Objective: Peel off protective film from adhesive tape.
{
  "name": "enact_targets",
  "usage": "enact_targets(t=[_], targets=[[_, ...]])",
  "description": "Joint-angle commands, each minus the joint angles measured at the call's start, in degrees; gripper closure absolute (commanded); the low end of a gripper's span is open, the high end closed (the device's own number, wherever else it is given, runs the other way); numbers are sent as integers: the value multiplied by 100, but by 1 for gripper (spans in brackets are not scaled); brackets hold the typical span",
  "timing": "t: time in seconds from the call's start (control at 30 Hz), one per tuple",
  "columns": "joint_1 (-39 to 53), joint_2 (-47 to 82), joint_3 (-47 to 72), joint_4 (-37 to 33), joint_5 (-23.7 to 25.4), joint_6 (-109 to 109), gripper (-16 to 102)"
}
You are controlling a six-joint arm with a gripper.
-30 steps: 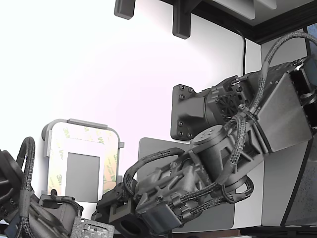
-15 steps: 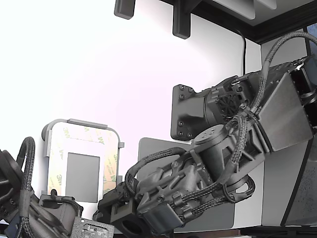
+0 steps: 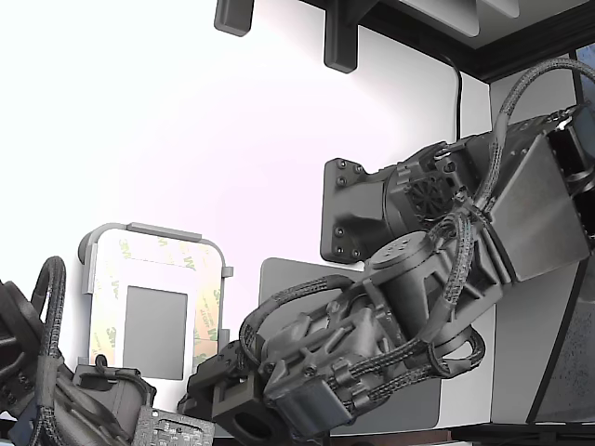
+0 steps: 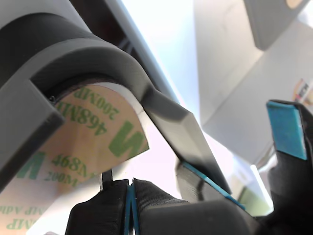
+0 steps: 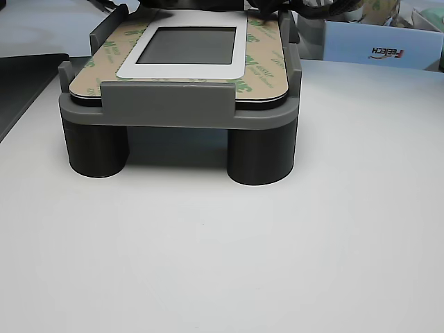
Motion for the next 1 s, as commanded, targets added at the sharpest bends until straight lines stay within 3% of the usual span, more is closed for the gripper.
enact_targets(t=[0.0, 0.97], targets=[[-35, 202, -26, -79, 9, 0, 97], [-70, 334, 308, -272, 9, -167, 97]])
